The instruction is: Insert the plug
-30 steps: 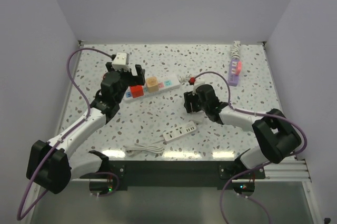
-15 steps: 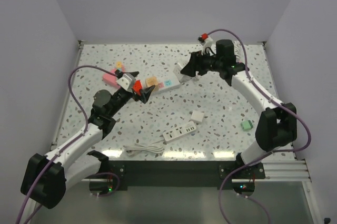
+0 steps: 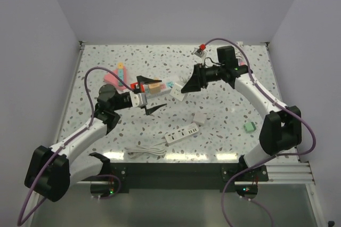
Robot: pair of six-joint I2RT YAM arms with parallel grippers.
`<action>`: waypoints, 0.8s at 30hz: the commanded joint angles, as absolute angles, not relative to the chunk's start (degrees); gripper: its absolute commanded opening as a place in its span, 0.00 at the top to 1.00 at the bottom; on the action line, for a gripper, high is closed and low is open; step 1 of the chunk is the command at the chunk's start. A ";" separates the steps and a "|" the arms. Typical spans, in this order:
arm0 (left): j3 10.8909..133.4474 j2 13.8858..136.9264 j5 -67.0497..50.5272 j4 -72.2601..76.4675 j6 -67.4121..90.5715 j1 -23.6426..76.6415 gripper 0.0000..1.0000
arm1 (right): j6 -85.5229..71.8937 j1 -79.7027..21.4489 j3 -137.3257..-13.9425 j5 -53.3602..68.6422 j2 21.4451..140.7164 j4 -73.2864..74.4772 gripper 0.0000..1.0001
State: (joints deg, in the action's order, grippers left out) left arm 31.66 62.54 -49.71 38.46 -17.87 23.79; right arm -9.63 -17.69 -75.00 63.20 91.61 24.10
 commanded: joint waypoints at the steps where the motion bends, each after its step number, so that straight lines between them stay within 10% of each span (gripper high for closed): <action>1: 34.72 63.11 -59.32 35.95 -23.99 23.91 0.00 | -10.37 -18.89 -74.36 70.31 87.28 25.31 1.00; 16: 37.88 64.07 -65.66 28.48 -29.09 27.77 0.00 | -12.39 -26.72 -74.45 73.83 89.82 25.84 1.00; 24: 41.04 68.37 -66.18 22.24 -31.46 29.44 0.19 | -16.26 -26.90 -73.83 75.06 89.39 20.58 1.00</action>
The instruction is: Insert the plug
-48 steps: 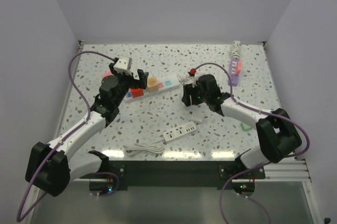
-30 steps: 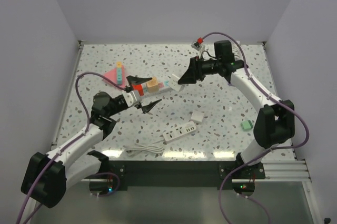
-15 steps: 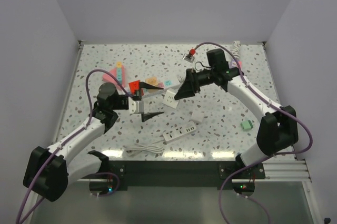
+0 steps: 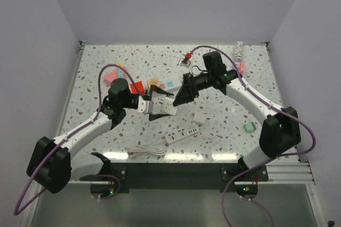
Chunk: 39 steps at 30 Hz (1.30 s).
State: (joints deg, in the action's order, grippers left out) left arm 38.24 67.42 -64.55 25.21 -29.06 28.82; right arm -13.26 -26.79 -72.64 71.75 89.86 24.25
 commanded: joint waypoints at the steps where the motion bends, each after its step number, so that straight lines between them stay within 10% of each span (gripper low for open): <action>1: 41.65 68.55 -66.18 21.19 -32.25 29.79 0.22 | -16.52 -27.07 -73.65 75.15 89.30 20.13 1.00; 4: 42.62 69.69 -67.32 17.95 -34.35 30.23 0.41 | -18.01 -26.98 -72.43 75.50 89.21 17.41 1.00; 8: 43.51 71.10 -70.39 16.61 -35.60 31.11 1.00 | -19.86 -26.98 -71.54 75.24 89.03 14.51 0.93; 22: 37.71 76.81 -72.69 49.46 -3.88 31.47 1.00 | -25.58 -21.01 -70.66 68.47 92.29 -2.00 0.08; 39: 40.78 95.00 -64.78 98.50 56.63 23.03 1.00 | -7.12 -18.28 -56.88 53.96 73.93 -12.20 0.01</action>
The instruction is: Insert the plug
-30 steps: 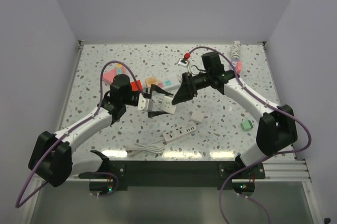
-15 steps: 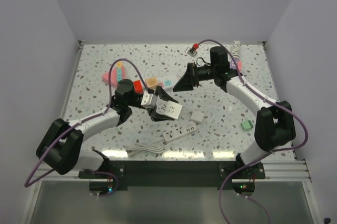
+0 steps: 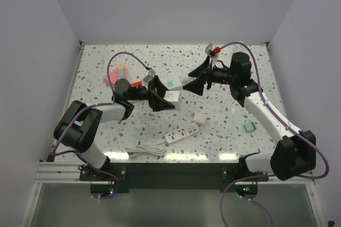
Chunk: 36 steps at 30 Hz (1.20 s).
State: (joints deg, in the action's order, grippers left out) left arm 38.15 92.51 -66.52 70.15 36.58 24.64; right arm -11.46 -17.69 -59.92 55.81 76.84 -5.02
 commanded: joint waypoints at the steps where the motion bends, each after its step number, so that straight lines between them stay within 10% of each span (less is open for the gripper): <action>1: 41.22 95.62 -65.04 100.53 58.78 22.94 1.00 | -7.38 -18.54 -55.82 55.79 73.48 -13.78 0.01; 36: 38.23 84.64 -59.59 88.77 47.73 23.38 1.00 | -10.46 -29.71 -53.70 56.25 77.96 -19.16 0.10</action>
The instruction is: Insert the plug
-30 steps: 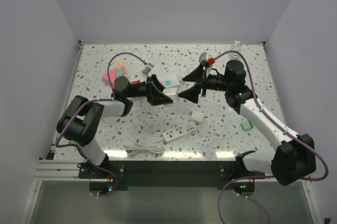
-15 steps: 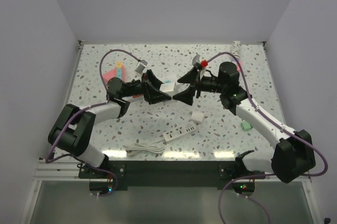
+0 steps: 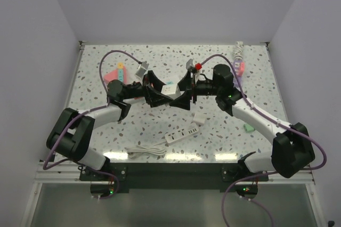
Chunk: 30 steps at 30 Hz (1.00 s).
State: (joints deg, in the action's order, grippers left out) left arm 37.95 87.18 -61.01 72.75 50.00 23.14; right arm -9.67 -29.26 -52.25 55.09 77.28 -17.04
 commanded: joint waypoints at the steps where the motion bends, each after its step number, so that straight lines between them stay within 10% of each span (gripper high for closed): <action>1: 38.23 84.73 -59.68 88.77 47.72 23.47 1.00 | -10.46 -30.06 -53.61 56.34 78.22 -19.42 0.13; 12: 37.97 84.99 -59.77 86.67 47.55 23.73 1.00 | -9.76 -30.50 -53.00 53.54 77.52 -20.05 0.65; 18: 37.09 83.06 -57.31 82.89 44.92 23.12 0.47 | -6.07 -30.50 -54.66 47.83 77.87 -13.29 0.86; 20: 36.74 81.57 -56.43 79.83 43.16 22.85 0.44 | -5.71 -30.41 -54.23 45.98 77.44 -13.01 1.00; 30: 34.02 79.28 -54.58 80.50 44.55 18.12 0.20 | -5.10 -27.78 -52.92 43.94 75.24 -11.95 1.00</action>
State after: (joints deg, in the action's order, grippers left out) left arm 34.92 82.21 -59.02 71.83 44.40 21.85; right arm -5.28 -31.11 -52.80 52.56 76.71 -15.70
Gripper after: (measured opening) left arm 0.747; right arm 0.753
